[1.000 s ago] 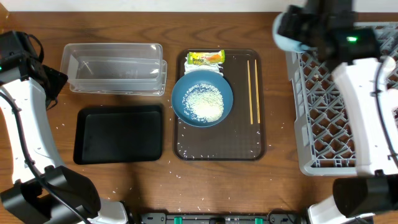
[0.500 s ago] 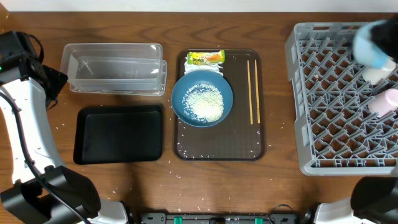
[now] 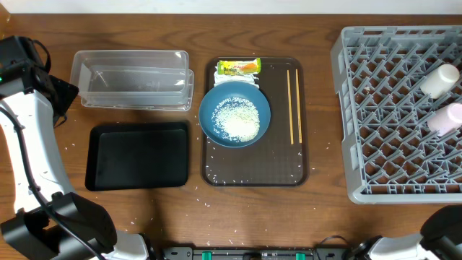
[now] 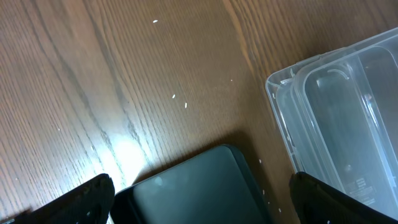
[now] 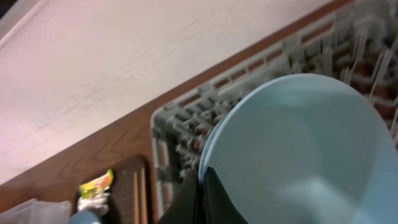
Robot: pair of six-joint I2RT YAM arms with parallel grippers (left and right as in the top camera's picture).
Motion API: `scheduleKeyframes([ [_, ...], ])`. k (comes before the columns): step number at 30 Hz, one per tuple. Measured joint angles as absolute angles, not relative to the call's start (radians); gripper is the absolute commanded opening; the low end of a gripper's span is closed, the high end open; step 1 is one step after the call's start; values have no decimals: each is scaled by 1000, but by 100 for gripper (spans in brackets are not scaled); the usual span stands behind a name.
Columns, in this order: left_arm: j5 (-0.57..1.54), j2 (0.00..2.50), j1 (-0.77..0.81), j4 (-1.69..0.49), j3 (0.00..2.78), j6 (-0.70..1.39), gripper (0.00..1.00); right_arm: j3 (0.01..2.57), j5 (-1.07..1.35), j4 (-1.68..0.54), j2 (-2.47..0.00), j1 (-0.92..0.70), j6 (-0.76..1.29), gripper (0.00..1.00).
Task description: Sort waste into correct bins and load items into the dishwasher rack
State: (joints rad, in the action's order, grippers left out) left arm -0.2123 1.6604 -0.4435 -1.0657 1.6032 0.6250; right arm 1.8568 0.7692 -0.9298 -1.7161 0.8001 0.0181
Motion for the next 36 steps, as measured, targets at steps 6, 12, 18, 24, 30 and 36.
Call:
scheduleKeyframes([
  [6,-213,1661,-443,-1066,1603,625,93,1856,876,-806,-1859,860,-32,1],
  [12,-212,1660,-443,-1066,1603,625,93,1854,1043,-685,-2009,905,-46,1],
  [18,-212,1660,-443,-1065,1603,625,93,1853,1124,-642,-2087,944,-36,1],
  [24,-212,1660,-443,-1065,1603,625,93,1852,1145,-580,-2160,965,15,1],
  [30,-213,1660,-443,-1066,1603,625,93,1848,1242,-384,-2216,971,87,1],
  [36,-212,1660,-443,-1066,1603,625,93,1846,1299,-220,-2223,971,243,1],
])
